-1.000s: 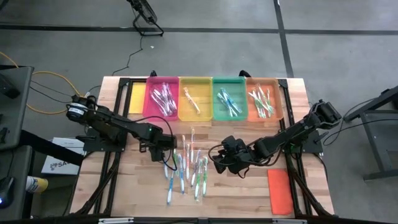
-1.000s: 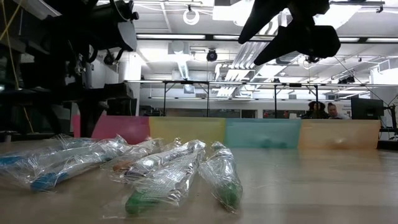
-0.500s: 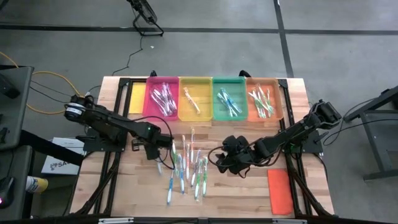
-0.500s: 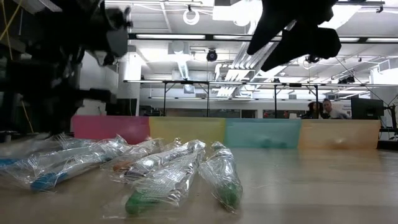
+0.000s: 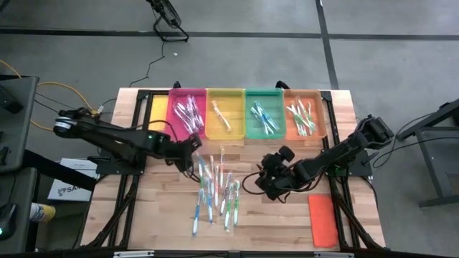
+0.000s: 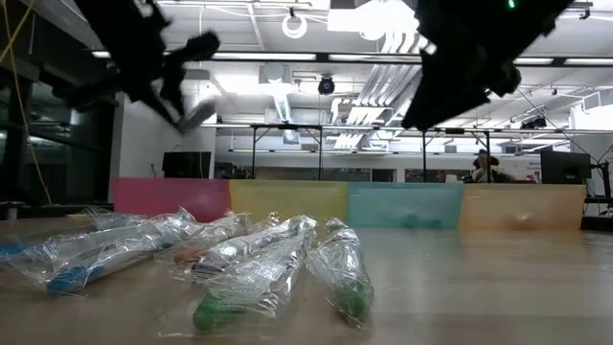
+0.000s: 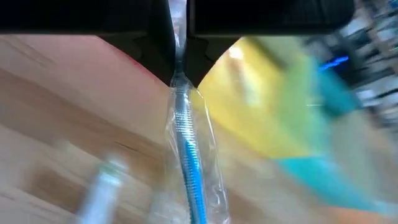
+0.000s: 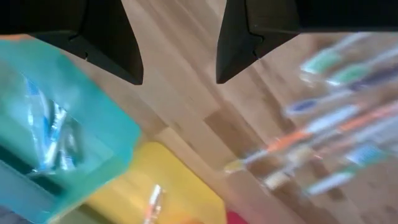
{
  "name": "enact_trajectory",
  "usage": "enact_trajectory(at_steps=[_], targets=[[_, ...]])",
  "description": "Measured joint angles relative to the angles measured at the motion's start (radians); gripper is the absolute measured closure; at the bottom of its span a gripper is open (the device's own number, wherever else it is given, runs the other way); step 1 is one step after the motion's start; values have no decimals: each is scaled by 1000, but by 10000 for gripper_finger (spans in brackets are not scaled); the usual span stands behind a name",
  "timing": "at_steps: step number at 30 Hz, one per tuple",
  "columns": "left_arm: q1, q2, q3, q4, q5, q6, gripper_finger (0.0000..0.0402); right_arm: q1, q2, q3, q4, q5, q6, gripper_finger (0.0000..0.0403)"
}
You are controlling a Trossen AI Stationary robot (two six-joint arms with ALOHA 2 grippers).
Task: Pick & Place Toothbrushes
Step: Put the blue toothbrush into the green bin
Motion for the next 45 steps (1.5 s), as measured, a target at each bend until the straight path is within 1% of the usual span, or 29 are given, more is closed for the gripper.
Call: enact_trajectory(at_steps=[4,7,10,14,18,20,22,27,30,34,36,41,45], targets=[[61,-60,0,152,13,41,396,-6,-33,-86,19,28,14,206],[148,-67,1,258,88,90,396,-20,-78,-174,111,42,-20,206],[247,-53,1,376,218,114,396,-45,-138,-280,291,38,-119,206],[364,-11,1,521,393,124,396,-112,-212,-434,638,15,-345,206],[444,57,1,661,539,106,396,-222,-232,-550,1027,-108,-598,206],[471,103,2,744,606,91,396,-276,-227,-577,1155,-169,-703,206],[496,148,2,818,652,61,396,-325,-217,-578,1243,-218,-786,206],[546,262,1,1019,757,-59,396,-404,-217,-580,1399,-319,-975,206],[580,327,2,1155,830,-158,396,-442,-217,-580,1474,-374,-1041,206],[626,404,5,1308,917,-292,396,-501,-217,-580,1538,-448,-1088,206],[653,437,20,1334,971,-354,396,-531,-216,-579,1578,-490,-1097,206],[693,520,94,1362,1096,-456,396,-626,-216,-547,1596,-621,-1097,206],[691,581,154,1354,1124,-484,396,-696,-216,-513,1596,-743,-1097,206]])
